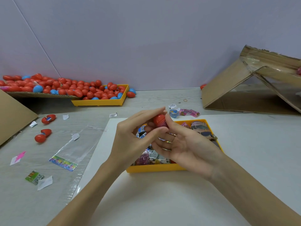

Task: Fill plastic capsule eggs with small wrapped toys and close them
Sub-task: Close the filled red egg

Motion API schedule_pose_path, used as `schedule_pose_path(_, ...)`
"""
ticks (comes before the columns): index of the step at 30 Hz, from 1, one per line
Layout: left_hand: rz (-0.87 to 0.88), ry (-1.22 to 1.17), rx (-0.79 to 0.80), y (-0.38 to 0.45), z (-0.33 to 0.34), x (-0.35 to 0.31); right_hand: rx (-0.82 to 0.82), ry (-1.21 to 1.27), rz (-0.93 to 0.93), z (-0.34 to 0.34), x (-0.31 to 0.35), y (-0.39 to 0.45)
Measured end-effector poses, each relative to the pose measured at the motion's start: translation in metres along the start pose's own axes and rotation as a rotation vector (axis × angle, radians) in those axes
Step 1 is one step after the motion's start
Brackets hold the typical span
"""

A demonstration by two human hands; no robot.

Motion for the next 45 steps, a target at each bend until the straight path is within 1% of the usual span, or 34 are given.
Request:
schedule_pose_path(2,-0.038,-0.062,-0.002,0.0,0.001,0.001,-0.007,0.023,0.007,0.0,-0.001,0.0)
schedule_pose_path(5,-0.144,-0.19,0.021,-0.001,0.008,0.006,-0.039,-0.016,-0.027,-0.001,0.001,0.0)
schedule_pose_path(8,-0.223,-0.26,0.051,-0.002,0.01,0.011,-0.078,-0.05,-0.053,-0.003,0.001,0.001)
schedule_pose_path(16,-0.24,-0.283,0.061,-0.003,0.011,0.013,-0.112,-0.06,-0.093,-0.006,0.002,0.003)
schedule_pose_path(19,-0.31,-0.367,0.07,-0.004,0.014,0.019,-0.146,-0.116,-0.117,-0.01,0.004,0.003)
schedule_pose_path(23,-0.467,-0.577,0.095,-0.007,0.023,0.026,-0.132,-0.232,-0.176,-0.01,0.011,0.001)
schedule_pose_path(26,-0.553,-0.673,0.115,-0.008,0.026,0.03,-0.131,-0.354,-0.209,-0.009,0.015,0.0)
schedule_pose_path(29,-0.57,-0.708,0.137,-0.008,0.025,0.032,-0.132,-0.501,-0.249,-0.008,0.019,-0.001)
schedule_pose_path(32,-0.571,-0.739,0.135,-0.008,0.025,0.031,-0.138,-0.596,-0.296,-0.009,0.023,-0.001)
schedule_pose_path(35,-0.577,-0.767,0.122,-0.008,0.026,0.03,-0.139,-0.615,-0.315,-0.011,0.023,0.001)
schedule_pose_path(37,-0.58,-0.755,0.101,-0.009,0.027,0.029,-0.131,-0.593,-0.311,-0.011,0.021,0.003)
schedule_pose_path(39,-0.586,-0.734,0.096,-0.01,0.028,0.031,-0.113,-0.625,-0.318,-0.011,0.021,0.003)
schedule_pose_path(45,-0.613,-0.815,0.154,-0.009,0.028,0.033,-0.06,-0.751,-0.319,-0.013,0.026,0.002)
Point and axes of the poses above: each hand's wrist, its own y-axis towards the middle knuckle, its own z-axis out of the palm, x = y × z, the point moved 7 cm from there along y, towards the middle knuckle, and after that the axes turned 9 degrees about y, right-handed, at the moved point
